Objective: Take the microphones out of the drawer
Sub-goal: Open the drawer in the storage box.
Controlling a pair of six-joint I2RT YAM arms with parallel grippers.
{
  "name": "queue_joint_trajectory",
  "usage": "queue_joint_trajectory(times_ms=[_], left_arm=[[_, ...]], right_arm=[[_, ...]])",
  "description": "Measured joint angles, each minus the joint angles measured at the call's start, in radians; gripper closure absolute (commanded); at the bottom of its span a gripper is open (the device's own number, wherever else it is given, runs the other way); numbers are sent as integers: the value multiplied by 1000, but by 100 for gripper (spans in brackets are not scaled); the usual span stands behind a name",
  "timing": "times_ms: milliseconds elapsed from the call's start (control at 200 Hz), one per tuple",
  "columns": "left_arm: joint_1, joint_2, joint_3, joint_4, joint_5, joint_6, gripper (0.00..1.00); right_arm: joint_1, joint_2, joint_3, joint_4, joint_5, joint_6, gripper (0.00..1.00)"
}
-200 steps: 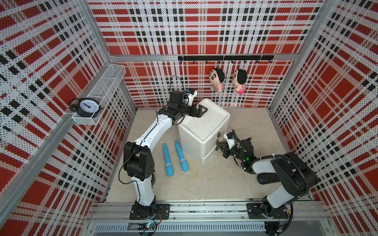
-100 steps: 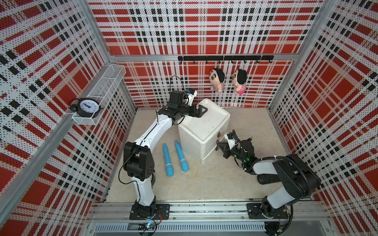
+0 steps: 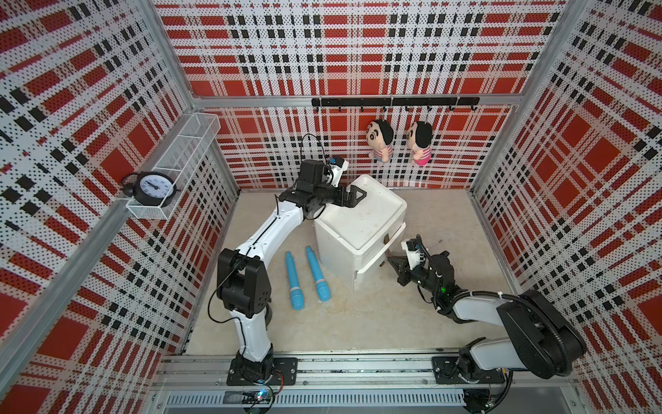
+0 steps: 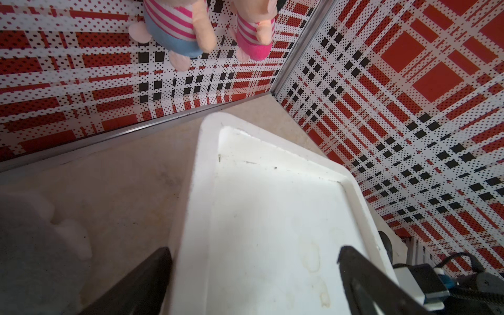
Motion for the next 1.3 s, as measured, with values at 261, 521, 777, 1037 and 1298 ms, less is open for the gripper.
queue_joint_trajectory(times_ms=[261,521,777,1037,1298], left_arm=[[0,0,0,-6,-16,0,2],[-14,0,4,-47,-63,5,2],[-27,4,15,-82,-97,12,2],[-32,7,27,-106,-130,20,2],[-34,12,42,-128,-156,24,2]], right_arm=[[2,-204,-29,-225,114,72,100],[3,-382,-43,-462,254,180,100],[5,-440,54,-734,349,277,100],[22,-546,93,-959,410,340,100],[39,-611,141,-1143,433,407,100]])
